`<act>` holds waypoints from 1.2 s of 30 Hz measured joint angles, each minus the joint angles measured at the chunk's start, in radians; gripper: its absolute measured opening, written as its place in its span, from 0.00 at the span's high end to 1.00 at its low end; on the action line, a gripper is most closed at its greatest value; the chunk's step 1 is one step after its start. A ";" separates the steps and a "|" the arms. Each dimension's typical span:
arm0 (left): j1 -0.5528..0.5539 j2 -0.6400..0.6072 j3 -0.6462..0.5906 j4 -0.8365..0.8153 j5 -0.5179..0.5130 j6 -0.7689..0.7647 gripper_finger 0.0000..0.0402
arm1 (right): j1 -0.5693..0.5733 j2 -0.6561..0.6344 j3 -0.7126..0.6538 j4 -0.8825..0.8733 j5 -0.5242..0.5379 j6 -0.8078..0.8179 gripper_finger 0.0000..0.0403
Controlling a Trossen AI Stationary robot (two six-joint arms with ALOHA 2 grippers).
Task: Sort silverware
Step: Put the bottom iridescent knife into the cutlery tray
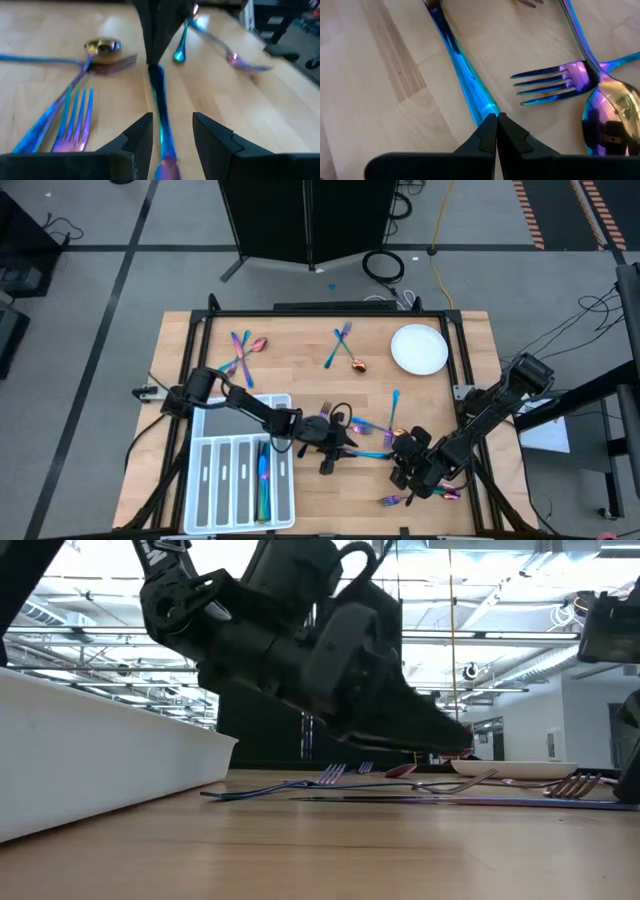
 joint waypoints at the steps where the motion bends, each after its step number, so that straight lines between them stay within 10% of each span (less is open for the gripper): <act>1: -0.002 0.002 0.004 -0.013 0.000 0.000 0.66 | 0.000 0.005 0.000 0.004 0.000 0.000 1.00; 36: 0.005 0.082 0.105 -0.143 -0.042 0.088 0.60 | 0.000 0.023 0.001 0.023 -0.027 0.008 1.00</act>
